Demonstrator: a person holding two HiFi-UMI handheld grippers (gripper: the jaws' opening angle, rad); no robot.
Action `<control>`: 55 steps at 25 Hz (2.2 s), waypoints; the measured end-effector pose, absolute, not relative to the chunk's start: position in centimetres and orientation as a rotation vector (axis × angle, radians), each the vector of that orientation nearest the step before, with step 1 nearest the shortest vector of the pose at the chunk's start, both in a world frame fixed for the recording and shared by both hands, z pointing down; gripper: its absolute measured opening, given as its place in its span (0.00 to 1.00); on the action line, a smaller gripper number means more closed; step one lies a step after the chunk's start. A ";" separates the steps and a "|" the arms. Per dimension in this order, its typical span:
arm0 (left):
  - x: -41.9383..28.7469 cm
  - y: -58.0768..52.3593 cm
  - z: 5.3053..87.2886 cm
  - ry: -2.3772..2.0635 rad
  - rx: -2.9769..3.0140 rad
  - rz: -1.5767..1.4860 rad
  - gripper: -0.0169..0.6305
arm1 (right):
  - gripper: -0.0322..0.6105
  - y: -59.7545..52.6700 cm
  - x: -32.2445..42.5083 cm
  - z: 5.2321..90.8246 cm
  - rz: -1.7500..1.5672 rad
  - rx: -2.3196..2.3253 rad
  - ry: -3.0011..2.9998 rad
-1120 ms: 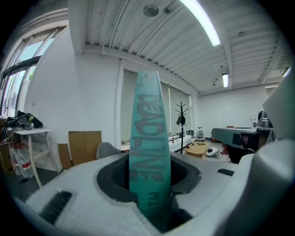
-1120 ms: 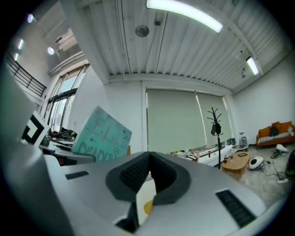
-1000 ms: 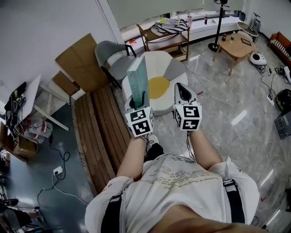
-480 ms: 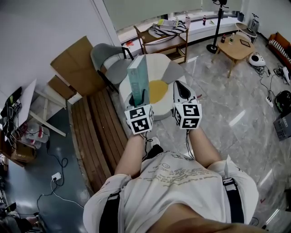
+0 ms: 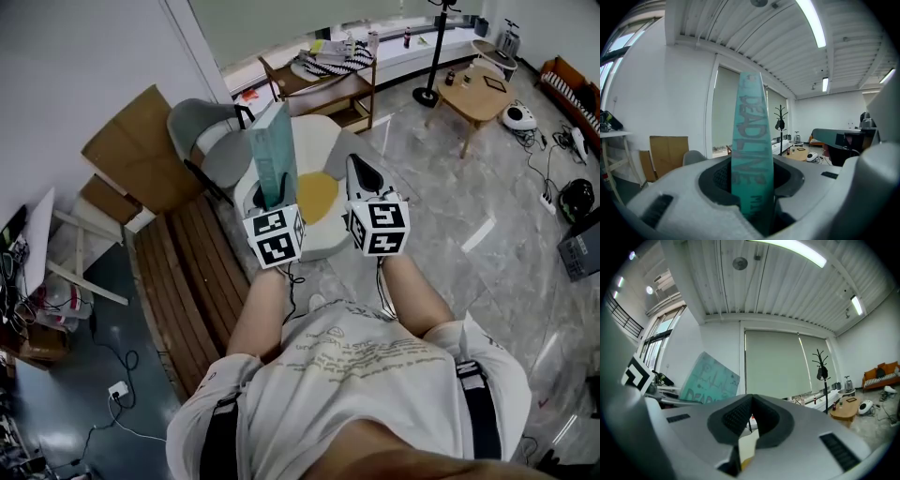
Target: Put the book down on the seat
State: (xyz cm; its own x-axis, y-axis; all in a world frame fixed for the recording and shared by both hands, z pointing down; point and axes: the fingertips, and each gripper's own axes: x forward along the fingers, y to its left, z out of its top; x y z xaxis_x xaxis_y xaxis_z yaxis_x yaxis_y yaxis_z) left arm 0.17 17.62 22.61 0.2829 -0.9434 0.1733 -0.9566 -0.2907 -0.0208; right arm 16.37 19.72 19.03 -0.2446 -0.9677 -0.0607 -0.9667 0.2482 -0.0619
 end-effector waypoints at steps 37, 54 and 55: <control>-5.0 -2.1 28.4 -1.630 2.436 0.276 0.27 | 0.09 -0.4 10.9 24.6 -0.147 -2.042 2.390; -1.3 -12.6 28.1 -1.691 2.377 0.307 0.27 | 0.09 -12.3 13.9 23.7 -0.132 -1.947 2.489; -0.9 -13.1 28.1 -1.695 2.373 0.302 0.27 | 0.09 -13.0 14.3 23.6 -0.126 -1.937 2.497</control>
State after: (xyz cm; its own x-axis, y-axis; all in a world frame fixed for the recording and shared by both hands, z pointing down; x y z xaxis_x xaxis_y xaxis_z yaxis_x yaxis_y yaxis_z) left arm -0.88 -13.14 28.13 0.3177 -0.9041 0.2857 -0.9471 -0.3167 0.0508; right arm 14.25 -12.98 23.60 -0.2499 -0.9660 0.0656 -0.9677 0.2470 -0.0497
